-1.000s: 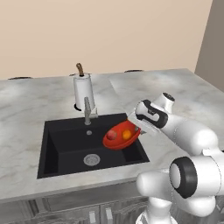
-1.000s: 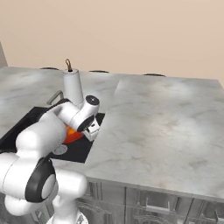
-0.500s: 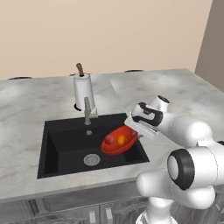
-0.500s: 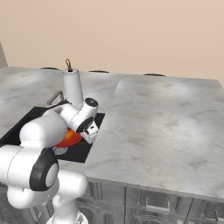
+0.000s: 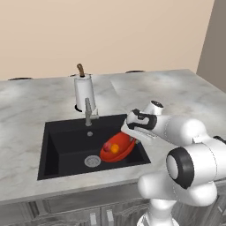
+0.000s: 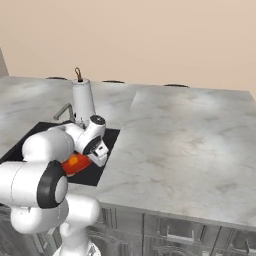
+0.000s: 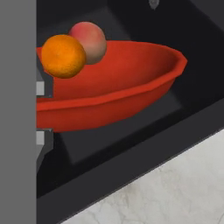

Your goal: Dump the tangerine and peach from the bowl so the bowl can be washed. Place the bowl in the sink after clearing the leftovers.

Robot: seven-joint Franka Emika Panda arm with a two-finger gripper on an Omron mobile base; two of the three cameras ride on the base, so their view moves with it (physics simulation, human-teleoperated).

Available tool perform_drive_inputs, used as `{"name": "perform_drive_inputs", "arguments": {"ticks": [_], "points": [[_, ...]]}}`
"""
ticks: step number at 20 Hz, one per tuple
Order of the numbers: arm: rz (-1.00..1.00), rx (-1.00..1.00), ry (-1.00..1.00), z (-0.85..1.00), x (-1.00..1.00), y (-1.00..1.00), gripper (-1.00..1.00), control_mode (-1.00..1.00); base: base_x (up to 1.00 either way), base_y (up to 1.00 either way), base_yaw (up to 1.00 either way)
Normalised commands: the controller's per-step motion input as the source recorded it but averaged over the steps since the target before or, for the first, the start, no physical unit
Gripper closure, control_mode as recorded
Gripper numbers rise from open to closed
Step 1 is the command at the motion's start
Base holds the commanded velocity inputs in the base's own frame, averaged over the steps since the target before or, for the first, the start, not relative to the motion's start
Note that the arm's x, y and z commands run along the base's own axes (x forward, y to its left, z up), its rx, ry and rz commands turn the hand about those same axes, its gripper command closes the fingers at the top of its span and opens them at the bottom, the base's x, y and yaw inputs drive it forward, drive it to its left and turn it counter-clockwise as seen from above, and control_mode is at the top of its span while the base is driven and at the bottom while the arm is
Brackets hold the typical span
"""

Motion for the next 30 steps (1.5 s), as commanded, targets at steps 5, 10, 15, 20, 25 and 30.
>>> {"name": "perform_drive_inputs", "arguments": {"ticks": [5, 10, 15, 20, 25, 30], "points": [[0.04, -0.08, 0.0, -0.13, 0.0, 0.07, 1.0, -1.0, 0.0, 0.0, 0.0], [0.0, -0.07, 0.0, 0.0, 0.0, 0.0, 1.0, -1.0, 0.0, 0.0, 0.0], [0.0, -0.06, 0.0, 0.0, 0.0, 0.0, 1.0, -1.0, 0.0, 0.0, 0.0], [0.0, -0.02, 0.0, 0.0, 0.0, -0.01, 1.0, -1.0, 0.0, 0.0, 0.0], [0.0, -0.04, 0.0, 0.0, 0.0, 0.0, 1.0, -1.0, 0.0, 0.0, 0.0], [0.0, -0.04, 0.0, 0.0, 0.0, 0.0, 1.0, -1.0, 0.0, 0.0, 0.0]]}}
